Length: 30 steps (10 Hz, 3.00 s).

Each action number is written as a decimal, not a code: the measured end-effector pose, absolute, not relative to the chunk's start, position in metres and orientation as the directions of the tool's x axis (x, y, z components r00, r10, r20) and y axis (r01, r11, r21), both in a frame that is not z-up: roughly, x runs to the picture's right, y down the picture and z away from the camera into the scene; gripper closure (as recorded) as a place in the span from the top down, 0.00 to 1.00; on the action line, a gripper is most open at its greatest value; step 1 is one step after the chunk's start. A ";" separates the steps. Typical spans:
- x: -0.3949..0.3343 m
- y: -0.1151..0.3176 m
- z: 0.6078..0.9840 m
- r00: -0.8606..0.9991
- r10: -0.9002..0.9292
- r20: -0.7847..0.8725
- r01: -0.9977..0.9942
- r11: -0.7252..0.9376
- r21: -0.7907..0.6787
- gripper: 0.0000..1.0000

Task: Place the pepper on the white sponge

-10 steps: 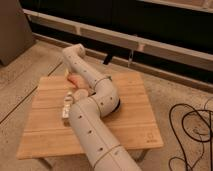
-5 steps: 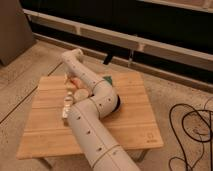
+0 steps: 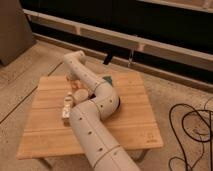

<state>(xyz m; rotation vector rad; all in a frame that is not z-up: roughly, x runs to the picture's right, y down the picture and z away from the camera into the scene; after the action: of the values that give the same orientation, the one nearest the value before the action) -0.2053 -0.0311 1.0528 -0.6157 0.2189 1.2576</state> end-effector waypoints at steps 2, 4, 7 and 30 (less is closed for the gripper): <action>-0.205 -0.030 1.052 0.312 0.819 -0.482 -0.934 0.170 -0.315 0.00; -0.209 -0.033 1.050 0.313 0.822 -0.476 -0.932 0.169 -0.321 0.00; -0.202 -0.085 1.028 0.257 0.875 -0.409 -0.945 0.141 -0.294 0.00; 0.018 -0.175 0.925 -0.195 0.930 -0.313 -0.980 -0.170 0.104 0.00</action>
<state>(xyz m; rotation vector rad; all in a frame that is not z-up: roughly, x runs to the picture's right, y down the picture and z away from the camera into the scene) 0.0179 -0.1749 0.9245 -0.2034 0.3247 1.7413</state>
